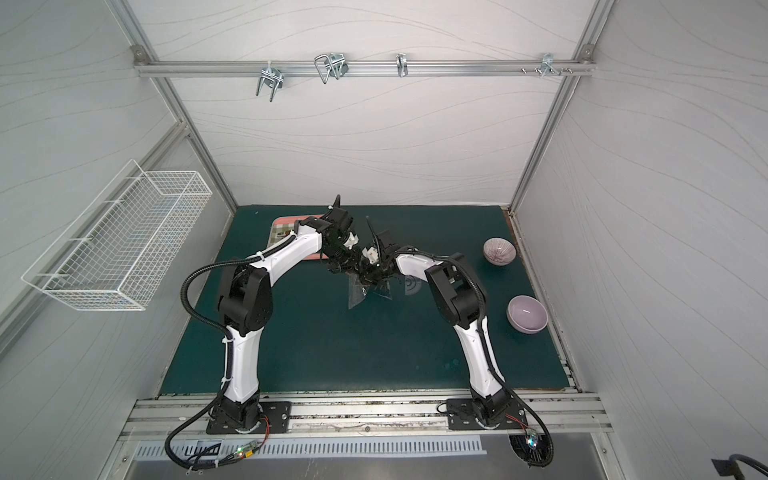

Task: Open the ruler set and take out the ruler
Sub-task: Take out the ruler from the ruler set bag.

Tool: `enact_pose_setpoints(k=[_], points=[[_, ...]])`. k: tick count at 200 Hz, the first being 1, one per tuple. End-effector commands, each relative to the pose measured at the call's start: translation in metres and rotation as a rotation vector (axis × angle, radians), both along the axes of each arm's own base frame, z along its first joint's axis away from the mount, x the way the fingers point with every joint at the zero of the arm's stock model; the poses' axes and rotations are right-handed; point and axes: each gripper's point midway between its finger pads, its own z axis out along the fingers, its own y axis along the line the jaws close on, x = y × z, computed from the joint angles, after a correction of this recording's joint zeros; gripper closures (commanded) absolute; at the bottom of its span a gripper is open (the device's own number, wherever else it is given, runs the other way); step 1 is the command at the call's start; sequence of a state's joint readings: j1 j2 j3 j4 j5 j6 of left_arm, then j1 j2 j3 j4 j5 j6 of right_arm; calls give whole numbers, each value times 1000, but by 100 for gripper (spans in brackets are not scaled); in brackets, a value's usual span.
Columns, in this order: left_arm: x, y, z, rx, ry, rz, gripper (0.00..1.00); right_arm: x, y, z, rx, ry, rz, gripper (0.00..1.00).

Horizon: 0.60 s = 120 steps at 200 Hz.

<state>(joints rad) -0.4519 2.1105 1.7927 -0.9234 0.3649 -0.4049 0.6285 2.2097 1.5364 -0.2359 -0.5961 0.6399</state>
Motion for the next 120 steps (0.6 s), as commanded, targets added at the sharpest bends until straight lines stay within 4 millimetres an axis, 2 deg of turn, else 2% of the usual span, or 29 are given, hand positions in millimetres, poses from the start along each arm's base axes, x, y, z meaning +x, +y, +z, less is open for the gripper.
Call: enact_pose_setpoints(k=[1,52,120], points=[[1,-3,-13,5,23,9,100,-3,3,1,-8,8,11,100],[2,0,-20,21,31,15,100,-3,-13,11,-43,-15,-4,100],[3,3,-18,31,26,20,100,0,-42,21,-45,-30,-36,100]])
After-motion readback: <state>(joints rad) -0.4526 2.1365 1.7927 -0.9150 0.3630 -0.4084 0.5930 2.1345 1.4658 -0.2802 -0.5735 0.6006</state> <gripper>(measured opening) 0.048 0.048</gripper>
